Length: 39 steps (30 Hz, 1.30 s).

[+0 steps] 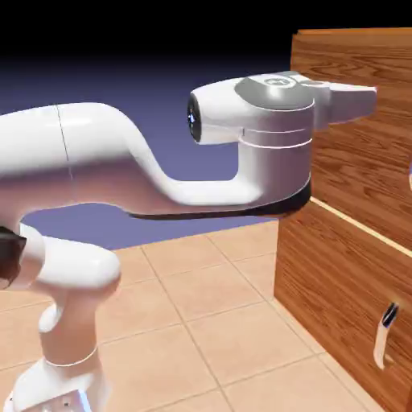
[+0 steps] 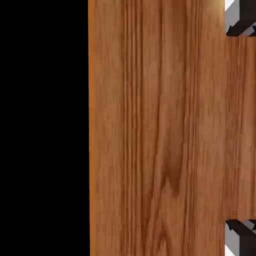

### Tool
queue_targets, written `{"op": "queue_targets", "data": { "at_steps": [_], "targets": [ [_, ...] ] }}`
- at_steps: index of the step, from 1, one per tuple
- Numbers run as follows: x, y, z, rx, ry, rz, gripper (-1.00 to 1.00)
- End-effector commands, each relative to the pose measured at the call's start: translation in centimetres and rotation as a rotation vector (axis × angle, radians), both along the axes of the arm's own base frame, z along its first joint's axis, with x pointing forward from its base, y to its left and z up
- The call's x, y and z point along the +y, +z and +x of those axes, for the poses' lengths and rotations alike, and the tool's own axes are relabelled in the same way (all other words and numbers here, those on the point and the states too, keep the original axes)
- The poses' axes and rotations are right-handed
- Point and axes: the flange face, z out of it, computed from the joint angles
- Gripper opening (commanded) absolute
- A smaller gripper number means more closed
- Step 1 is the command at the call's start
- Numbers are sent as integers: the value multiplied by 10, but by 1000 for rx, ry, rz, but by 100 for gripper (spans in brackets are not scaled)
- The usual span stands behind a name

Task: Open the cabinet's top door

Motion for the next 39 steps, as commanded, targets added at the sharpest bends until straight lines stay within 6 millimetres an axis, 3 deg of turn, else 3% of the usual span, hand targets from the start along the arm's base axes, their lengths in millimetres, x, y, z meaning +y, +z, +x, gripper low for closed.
{"op": "queue_targets", "data": {
  "at_steps": [1, 9, 10, 15, 16, 17, 28, 39],
  "targets": [
    [-8, -7, 3, 5, -3, 1, 0],
    [-69, -70, 27, 69, -37, 4, 0],
    [-69, -70, 27, 69, -37, 4, 0],
    [-67, -70, 77, 69, -37, 4, 0],
    [-67, -70, 77, 69, -37, 4, -100],
    [-67, -70, 77, 69, -37, 4, -100],
    [-38, -70, 1, 69, -214, 10, -100],
    [4, -70, -67, 68, -389, 16, -100]
  ]
}}
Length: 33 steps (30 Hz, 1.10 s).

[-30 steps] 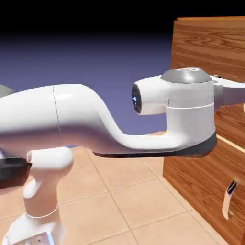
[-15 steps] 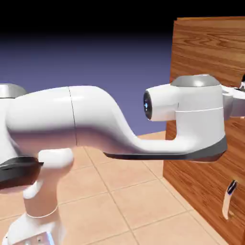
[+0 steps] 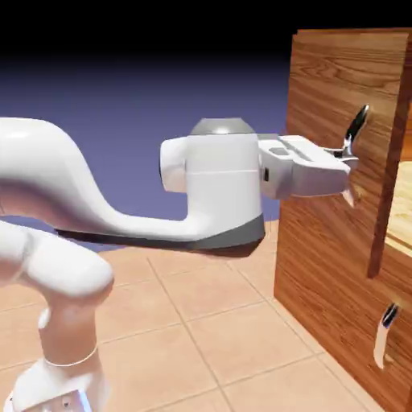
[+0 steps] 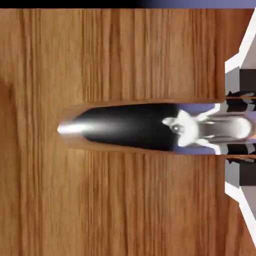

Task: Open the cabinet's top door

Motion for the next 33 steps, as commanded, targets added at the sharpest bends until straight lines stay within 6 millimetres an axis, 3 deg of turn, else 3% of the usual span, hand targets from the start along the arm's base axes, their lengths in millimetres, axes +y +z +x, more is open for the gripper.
{"op": "queue_targets", "data": {
  "at_steps": [1, 18, 33],
  "targets": [
    [4, 0, -6, 0, -17, 0, -100],
    [95, 0, -95, 0, -294, 0, -100],
    [162, 0, -137, 0, -468, 0, -100]
  ]
}}
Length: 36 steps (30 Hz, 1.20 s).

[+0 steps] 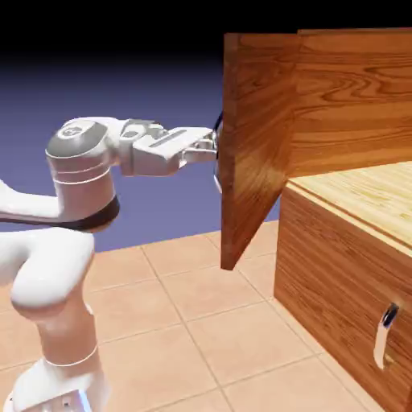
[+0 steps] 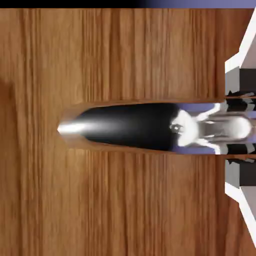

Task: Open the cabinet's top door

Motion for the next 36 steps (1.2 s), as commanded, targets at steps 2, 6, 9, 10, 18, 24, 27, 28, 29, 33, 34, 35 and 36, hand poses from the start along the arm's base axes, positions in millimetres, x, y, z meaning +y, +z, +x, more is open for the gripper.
{"op": "queue_targets", "data": {
  "at_steps": [2, 6, 9, 10, 18, 24, 27, 28, 29, 33, 34, 35, 36],
  "targets": [
    [11, 0, -5, 0, -28, 1, -100],
    [37, 0, -17, 0, -89, 1, -100],
    [56, 0, -24, 0, -133, 1, -100],
    [62, 0, -26, 0, -147, 1, -100],
    [117, 0, -40, 0, -272, 1, -100],
    [173, 0, -48, 0, -396, 1, -100],
    [206, 0, -49, 0, -468, 1, -100],
    [219, 0, -49, 0, -494, 1, -100],
    [231, 0, -49, 0, -521, 1, -100],
    [275, 0, -44, 0, -617, 1, -100],
    [285, 0, -42, 0, -640, 1, -100],
    [295, 0, -41, 0, -663, 1, -100],
    [305, 0, -38, 0, -685, 1, -100]
  ]
}}
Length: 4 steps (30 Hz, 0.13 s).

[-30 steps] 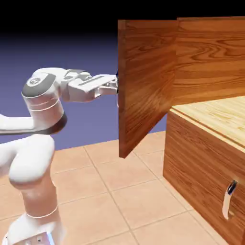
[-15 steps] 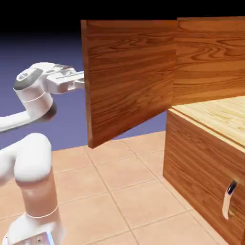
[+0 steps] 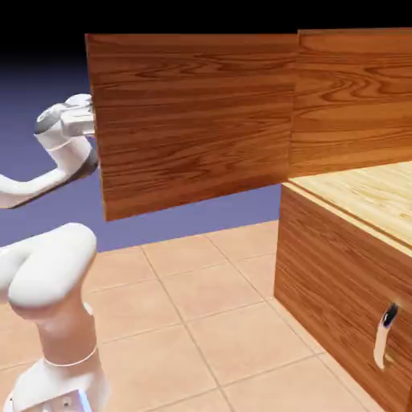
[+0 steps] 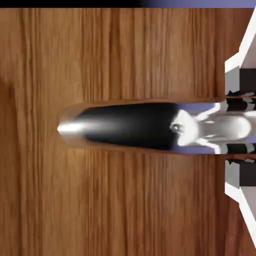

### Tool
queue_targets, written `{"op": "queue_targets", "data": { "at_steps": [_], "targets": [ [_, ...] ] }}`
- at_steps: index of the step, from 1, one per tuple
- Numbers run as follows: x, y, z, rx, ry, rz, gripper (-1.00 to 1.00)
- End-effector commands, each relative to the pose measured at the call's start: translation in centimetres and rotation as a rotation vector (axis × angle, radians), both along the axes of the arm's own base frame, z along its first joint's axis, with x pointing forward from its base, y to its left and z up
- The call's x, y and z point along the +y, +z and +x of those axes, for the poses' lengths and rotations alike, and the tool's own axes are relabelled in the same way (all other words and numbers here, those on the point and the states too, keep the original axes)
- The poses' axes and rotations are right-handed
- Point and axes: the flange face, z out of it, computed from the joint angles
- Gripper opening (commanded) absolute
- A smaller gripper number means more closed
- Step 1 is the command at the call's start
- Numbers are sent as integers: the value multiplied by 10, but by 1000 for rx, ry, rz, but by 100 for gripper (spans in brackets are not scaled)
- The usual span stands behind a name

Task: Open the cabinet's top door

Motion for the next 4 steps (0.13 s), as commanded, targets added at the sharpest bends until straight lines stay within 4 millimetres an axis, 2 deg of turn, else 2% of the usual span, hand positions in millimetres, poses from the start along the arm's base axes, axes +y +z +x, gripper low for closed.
{"op": "queue_targets", "data": {
  "at_steps": [1, 3, 4],
  "targets": [
    [10, 0, 2, 0, -23, 0, -100],
    [28, 0, 7, 1, -65, -1, -100],
    [30, 0, 8, 1, -69, -1, -100]
  ]
}}
